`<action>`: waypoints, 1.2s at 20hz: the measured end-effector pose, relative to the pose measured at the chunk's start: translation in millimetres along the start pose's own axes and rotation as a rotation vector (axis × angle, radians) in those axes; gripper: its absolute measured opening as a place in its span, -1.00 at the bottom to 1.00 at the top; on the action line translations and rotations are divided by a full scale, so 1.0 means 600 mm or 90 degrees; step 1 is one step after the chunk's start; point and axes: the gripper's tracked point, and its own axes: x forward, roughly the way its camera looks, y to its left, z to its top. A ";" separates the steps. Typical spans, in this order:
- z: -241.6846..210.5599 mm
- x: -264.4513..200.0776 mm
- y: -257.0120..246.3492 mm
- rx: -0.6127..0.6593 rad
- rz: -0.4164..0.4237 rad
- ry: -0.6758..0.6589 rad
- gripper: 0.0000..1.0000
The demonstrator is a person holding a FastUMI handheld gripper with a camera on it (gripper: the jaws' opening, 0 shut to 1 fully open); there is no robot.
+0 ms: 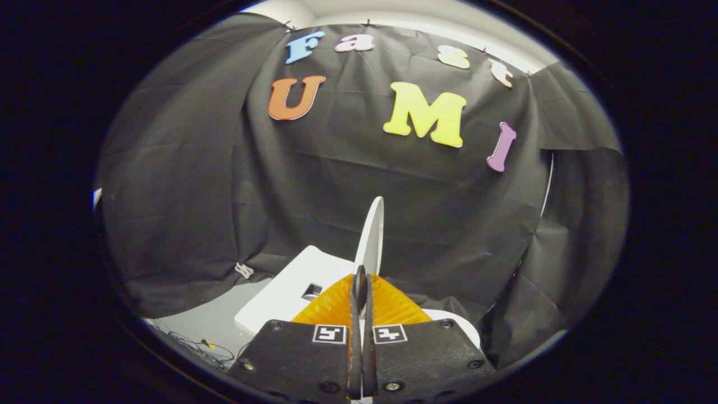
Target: Open the toilet lid.
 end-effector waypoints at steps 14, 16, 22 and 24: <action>0.044 -0.024 0.023 -0.042 0.012 -0.092 0.41; 0.080 -0.056 -0.011 -0.019 -0.009 -0.155 0.65; 0.106 -0.162 -0.132 0.072 -0.018 -0.272 1.00; 0.087 -0.184 -0.186 0.079 -0.037 -0.285 1.00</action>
